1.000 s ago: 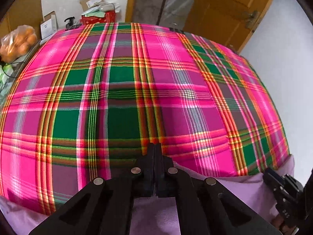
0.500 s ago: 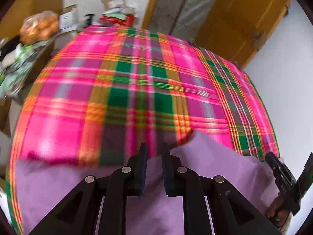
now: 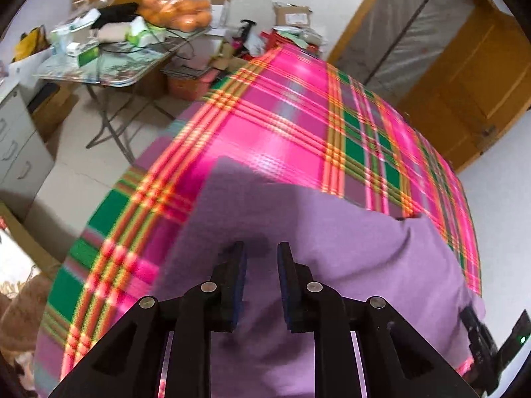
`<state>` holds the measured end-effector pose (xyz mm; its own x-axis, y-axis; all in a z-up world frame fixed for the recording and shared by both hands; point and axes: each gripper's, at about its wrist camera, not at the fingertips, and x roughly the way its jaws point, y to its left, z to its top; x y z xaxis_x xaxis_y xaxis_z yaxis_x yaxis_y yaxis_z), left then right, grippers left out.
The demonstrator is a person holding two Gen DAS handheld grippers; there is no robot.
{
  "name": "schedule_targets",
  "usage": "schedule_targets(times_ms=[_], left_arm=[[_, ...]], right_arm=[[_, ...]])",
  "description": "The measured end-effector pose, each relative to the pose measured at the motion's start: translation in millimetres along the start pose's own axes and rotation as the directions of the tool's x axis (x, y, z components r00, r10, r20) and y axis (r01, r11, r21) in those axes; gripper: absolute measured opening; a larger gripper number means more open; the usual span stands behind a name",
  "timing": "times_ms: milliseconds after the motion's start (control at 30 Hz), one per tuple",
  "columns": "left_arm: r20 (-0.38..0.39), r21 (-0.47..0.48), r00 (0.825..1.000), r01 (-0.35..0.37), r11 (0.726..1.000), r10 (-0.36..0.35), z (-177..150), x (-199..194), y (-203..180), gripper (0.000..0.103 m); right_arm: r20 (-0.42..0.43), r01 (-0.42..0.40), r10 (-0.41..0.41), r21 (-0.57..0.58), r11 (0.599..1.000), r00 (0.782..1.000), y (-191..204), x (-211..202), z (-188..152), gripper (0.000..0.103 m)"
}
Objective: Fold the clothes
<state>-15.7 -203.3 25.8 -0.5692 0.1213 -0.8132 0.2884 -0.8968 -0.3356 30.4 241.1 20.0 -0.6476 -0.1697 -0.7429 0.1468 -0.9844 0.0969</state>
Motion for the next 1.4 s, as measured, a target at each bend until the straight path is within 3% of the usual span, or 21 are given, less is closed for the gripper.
schedule_targets(times_ms=[200, 400, 500, 600, 733, 833, 967, 1100, 1233, 1400], left_arm=[[0.018, -0.023, 1.0, 0.008, 1.0, -0.008, -1.1, -11.3, 18.5, 0.019], [0.05, -0.023, 0.998, -0.047, 0.999, 0.048, 5.1, -18.8, 22.0, 0.019], [0.031, -0.064, 1.0, -0.003, 0.998, 0.005, 13.4, -21.4, 29.8, 0.019], [0.046, -0.021, 0.999, -0.001, 1.0, 0.002, 18.7, -24.2, 20.9, 0.019], [0.046, 0.042, 0.999, -0.009, 0.999, 0.007, 24.8, -20.5, 10.3, 0.019], [0.039, 0.036, 0.999, -0.027, 0.999, 0.026, 27.7, -18.1, 16.8, 0.019], [0.023, 0.002, 0.999, -0.036, 0.999, 0.036, 27.6, -16.8, 35.5, 0.021], [-0.01, -0.063, 1.0, 0.011, 0.998, -0.012, 22.6, -16.9, 58.0, 0.023], [-0.005, -0.077, 1.0, 0.013, 0.997, -0.013, 13.8, -20.1, 69.6, 0.024], [-0.008, -0.113, 0.998, 0.062, 0.992, -0.063, 1.0, -23.2, 77.4, 0.025]], right_arm=[[-0.014, 0.015, -0.015, -0.01, 1.0, 1.0, 8.8, -1.7, -8.0, 0.03], [-0.013, -0.057, 0.057, -0.032, 0.998, 0.998, 33.5, 1.2, -3.9, 0.03], [-0.014, -0.089, 0.088, -0.069, 0.994, 0.996, 58.1, 6.1, 5.5, 0.03], [0.0, -0.152, 0.153, -0.118, 0.981, 0.988, 90.7, 10.2, 20.8, 0.03], [-0.002, -0.259, 0.264, -0.189, 0.947, 0.965, 137.2, 22.7, 46.6, 0.029], [-0.023, -0.288, 0.291, -0.249, 0.925, 0.956, 169.2, 37.7, 64.3, 0.03], [-0.13, -0.376, 0.353, -0.331, 0.866, 0.927, 213.8, 73.2, 85.0, 0.031], [-0.188, -0.417, 0.373, -0.387, 0.822, 0.909, 248.2, 98.8, 95.6, 0.032], [-0.25, -0.459, 0.386, -0.425, 0.781, 0.888, 272.5, 116.4, 100.2, 0.035], [-0.277, -0.435, 0.34, -0.46, 0.774, 0.899, 292.3, 135.8, 101.1, 0.038]])
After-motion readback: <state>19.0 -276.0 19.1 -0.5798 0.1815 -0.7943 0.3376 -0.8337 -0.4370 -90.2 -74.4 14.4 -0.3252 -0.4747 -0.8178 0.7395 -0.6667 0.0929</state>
